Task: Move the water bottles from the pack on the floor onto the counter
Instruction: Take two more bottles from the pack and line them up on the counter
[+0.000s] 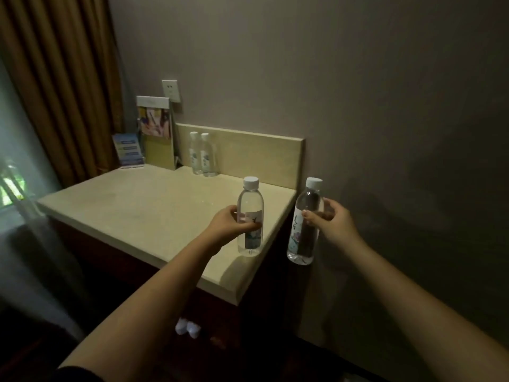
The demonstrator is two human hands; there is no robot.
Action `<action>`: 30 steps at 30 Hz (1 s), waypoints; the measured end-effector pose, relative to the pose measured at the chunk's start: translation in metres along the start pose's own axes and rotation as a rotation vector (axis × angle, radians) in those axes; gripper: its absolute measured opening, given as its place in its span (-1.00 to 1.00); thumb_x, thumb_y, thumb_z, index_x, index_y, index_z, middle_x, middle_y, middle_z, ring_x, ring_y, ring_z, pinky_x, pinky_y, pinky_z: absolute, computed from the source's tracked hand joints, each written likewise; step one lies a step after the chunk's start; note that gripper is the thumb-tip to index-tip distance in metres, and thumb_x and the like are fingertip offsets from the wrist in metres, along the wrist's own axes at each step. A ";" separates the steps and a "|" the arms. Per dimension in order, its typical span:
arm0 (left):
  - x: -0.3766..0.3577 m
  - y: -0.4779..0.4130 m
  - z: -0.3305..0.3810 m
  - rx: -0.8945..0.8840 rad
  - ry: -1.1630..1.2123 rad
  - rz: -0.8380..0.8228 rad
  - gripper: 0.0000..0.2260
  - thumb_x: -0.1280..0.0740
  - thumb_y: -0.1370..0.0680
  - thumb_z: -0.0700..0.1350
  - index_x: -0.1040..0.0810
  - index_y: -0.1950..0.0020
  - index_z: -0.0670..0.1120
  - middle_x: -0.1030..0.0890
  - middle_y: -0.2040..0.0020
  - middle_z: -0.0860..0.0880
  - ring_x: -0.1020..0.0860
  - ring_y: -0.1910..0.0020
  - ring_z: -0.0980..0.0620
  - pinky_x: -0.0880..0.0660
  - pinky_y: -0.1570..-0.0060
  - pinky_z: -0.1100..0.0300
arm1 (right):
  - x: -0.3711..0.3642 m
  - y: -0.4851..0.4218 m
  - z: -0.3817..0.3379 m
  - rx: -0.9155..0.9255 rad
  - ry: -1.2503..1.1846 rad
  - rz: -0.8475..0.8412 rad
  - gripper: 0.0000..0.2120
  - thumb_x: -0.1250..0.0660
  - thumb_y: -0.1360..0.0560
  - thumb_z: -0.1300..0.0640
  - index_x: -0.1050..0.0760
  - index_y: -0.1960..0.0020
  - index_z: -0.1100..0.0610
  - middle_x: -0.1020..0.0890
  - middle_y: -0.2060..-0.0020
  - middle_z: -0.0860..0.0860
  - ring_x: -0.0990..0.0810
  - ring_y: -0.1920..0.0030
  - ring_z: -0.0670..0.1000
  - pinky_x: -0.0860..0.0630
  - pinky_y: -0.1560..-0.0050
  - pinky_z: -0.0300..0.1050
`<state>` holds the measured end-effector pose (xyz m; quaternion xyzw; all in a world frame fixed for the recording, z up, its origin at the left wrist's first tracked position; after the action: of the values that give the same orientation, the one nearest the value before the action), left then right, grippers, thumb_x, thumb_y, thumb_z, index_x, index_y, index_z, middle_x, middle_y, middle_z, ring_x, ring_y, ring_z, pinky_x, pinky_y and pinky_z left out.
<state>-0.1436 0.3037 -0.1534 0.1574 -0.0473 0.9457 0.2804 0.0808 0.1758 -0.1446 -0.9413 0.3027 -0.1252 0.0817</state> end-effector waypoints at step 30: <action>0.231 -0.146 -0.114 -0.081 -0.131 0.055 -0.58 -0.50 -0.38 -0.15 -0.49 -0.20 -0.11 -0.58 -0.13 -0.07 -0.53 -0.11 -0.07 -0.51 -0.14 -0.01 | -0.259 -0.129 0.009 -0.068 0.052 -0.096 -0.58 -0.41 -0.48 0.11 -0.42 -0.30 0.08 -0.64 -0.06 0.01 -0.61 -0.08 -0.07 -0.53 -0.12 -0.10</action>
<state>-0.2786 0.5652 -0.1858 0.2063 -0.1081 0.9381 0.2565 -0.0495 0.4333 -0.1716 -0.9534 0.2632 -0.1429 0.0357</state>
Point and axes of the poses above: each hand's wrist, its own y-axis away from the middle knuckle, its own x-axis out of the back of the hand, z = x × y, the point moved 4 cm from there along -y, towards the middle knuckle
